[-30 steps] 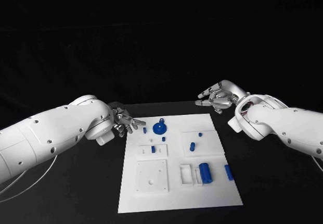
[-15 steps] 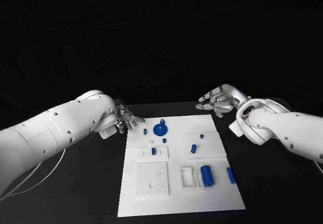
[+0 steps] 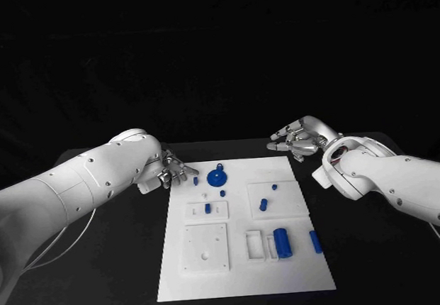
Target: Assemble the parts on the task board
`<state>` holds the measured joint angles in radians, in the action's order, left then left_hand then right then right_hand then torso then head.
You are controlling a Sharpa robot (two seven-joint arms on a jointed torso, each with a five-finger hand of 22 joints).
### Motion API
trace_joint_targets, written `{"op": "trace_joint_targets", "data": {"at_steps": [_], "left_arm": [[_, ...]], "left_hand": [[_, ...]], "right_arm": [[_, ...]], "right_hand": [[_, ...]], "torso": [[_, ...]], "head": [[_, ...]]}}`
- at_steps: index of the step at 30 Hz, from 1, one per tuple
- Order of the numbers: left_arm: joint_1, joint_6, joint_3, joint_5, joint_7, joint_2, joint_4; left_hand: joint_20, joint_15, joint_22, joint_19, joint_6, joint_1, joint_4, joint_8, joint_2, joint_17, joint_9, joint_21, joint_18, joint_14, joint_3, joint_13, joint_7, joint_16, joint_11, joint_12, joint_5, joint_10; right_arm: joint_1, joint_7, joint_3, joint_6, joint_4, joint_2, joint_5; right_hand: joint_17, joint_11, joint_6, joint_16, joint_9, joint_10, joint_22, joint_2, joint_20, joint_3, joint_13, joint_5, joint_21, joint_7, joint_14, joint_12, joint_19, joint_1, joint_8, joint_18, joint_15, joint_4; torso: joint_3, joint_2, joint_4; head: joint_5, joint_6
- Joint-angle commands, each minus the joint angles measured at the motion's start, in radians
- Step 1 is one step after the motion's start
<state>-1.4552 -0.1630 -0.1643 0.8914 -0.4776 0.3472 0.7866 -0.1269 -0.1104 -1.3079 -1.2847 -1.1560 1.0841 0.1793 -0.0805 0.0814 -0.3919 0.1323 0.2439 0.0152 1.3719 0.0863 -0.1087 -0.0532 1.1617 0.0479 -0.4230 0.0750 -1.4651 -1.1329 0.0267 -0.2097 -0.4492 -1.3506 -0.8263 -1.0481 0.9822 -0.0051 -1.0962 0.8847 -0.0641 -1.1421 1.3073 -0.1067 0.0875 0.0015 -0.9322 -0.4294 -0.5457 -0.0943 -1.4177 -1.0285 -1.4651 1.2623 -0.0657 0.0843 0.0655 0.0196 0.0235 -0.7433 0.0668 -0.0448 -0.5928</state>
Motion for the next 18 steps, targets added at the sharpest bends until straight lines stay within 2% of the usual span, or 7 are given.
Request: {"op": "trace_joint_targets", "data": {"at_steps": [1,3,7,12,15,18], "left_arm": [[0.004,-0.037,-0.001,0.009,0.020,-0.006,-0.004],[0.004,-0.039,-0.001,0.008,0.022,-0.007,-0.006],[0.005,-0.045,-0.001,0.006,0.024,-0.010,-0.004],[0.005,-0.044,-0.001,-0.001,0.026,-0.011,0.000],[0.005,-0.045,-0.001,-0.005,0.028,-0.011,0.004],[0.005,-0.054,-0.001,-0.007,0.030,-0.010,0.011]], "left_hand": [[0.000,0.002,-0.019,-0.006,0.000,-0.013,0.007,0.002,0.003,0.000,-0.004,-0.004,-0.015,-0.002,-0.003,-0.002,0.003,0.007,-0.008,-0.003,-0.008,-0.048],[0.000,0.001,-0.019,-0.006,-0.003,-0.018,0.013,0.002,0.003,0.000,-0.005,-0.004,-0.015,-0.002,-0.002,-0.002,0.004,0.008,-0.009,-0.004,-0.011,-0.048],[0.000,0.001,-0.019,-0.006,-0.003,-0.021,0.021,0.005,0.007,0.000,-0.007,-0.005,-0.015,-0.002,0.000,-0.003,0.003,0.010,-0.009,-0.006,-0.012,-0.048],[0.000,0.002,-0.019,-0.006,0.001,-0.023,0.029,0.007,0.005,0.000,-0.011,-0.005,-0.015,-0.003,0.003,-0.003,0.002,0.011,-0.010,-0.007,-0.013,-0.048],[0.000,0.002,-0.019,-0.007,-0.001,-0.021,0.026,0.006,-0.002,0.000,-0.012,-0.004,-0.015,-0.002,0.002,-0.003,0.002,0.011,-0.009,-0.007,-0.009,-0.048],[-0.001,0.000,-0.019,-0.006,-0.012,-0.016,0.008,0.004,-0.015,0.000,-0.013,-0.003,-0.015,-0.002,-0.005,-0.005,0.005,0.013,-0.009,-0.013,0.004,-0.047]], "right_arm": [[0.000,-0.007,-0.002,0.000,-0.003,0.000,0.002],[0.000,-0.007,-0.002,-0.001,-0.003,0.001,0.002],[0.000,-0.008,-0.003,-0.002,-0.003,0.002,0.002],[0.000,-0.008,-0.003,-0.003,-0.002,0.003,0.002],[0.000,-0.007,-0.004,-0.003,-0.001,0.004,0.002],[0.000,-0.007,-0.004,-0.003,0.000,0.004,0.002]], "right_hand": [[-0.001,0.002,0.008,-0.003,0.001,0.003,0.060,0.000,0.001,0.000,0.001,-0.005,0.003,0.000,-0.003,0.002,-0.049,-0.002,0.004,0.021,0.005,0.006],[0.000,0.002,0.008,-0.002,0.001,0.003,0.060,0.000,0.001,0.000,0.001,-0.007,0.002,0.000,-0.003,0.002,-0.049,-0.002,0.004,0.021,0.005,0.007],[0.000,0.002,0.008,-0.002,0.001,0.003,0.060,0.000,0.001,0.000,0.001,-0.010,0.001,0.000,-0.003,0.002,-0.049,-0.002,0.003,0.021,0.005,0.007],[0.001,0.002,0.008,-0.001,0.001,0.002,0.060,0.000,0.001,0.001,0.001,-0.013,0.001,0.000,-0.004,0.002,-0.049,-0.002,0.004,0.021,0.005,0.008],[0.000,0.002,0.008,-0.002,0.001,0.002,0.060,-0.001,0.001,0.001,0.001,-0.014,0.000,0.000,-0.004,0.002,-0.049,-0.001,0.004,0.021,0.005,0.008],[0.000,0.002,0.008,-0.002,0.001,0.002,0.061,-0.001,0.001,0.001,0.001,-0.014,0.000,0.000,-0.004,0.002,-0.049,-0.001,0.004,0.021,0.005,0.008]], "torso": [[0.0014,-0.006,-0.0021],[0.0011,-0.007,-0.0022],[0.0001,-0.005,-0.0018],[0.0005,-0.005,-0.0027],[0.0003,-0.006,-0.0032],[0.0002,-0.006,-0.0030]], "head": [[0.001,0.001],[0.002,0.002],[0.000,-0.001],[0.001,-0.001],[0.002,0.001],[0.000,-0.001]]}}
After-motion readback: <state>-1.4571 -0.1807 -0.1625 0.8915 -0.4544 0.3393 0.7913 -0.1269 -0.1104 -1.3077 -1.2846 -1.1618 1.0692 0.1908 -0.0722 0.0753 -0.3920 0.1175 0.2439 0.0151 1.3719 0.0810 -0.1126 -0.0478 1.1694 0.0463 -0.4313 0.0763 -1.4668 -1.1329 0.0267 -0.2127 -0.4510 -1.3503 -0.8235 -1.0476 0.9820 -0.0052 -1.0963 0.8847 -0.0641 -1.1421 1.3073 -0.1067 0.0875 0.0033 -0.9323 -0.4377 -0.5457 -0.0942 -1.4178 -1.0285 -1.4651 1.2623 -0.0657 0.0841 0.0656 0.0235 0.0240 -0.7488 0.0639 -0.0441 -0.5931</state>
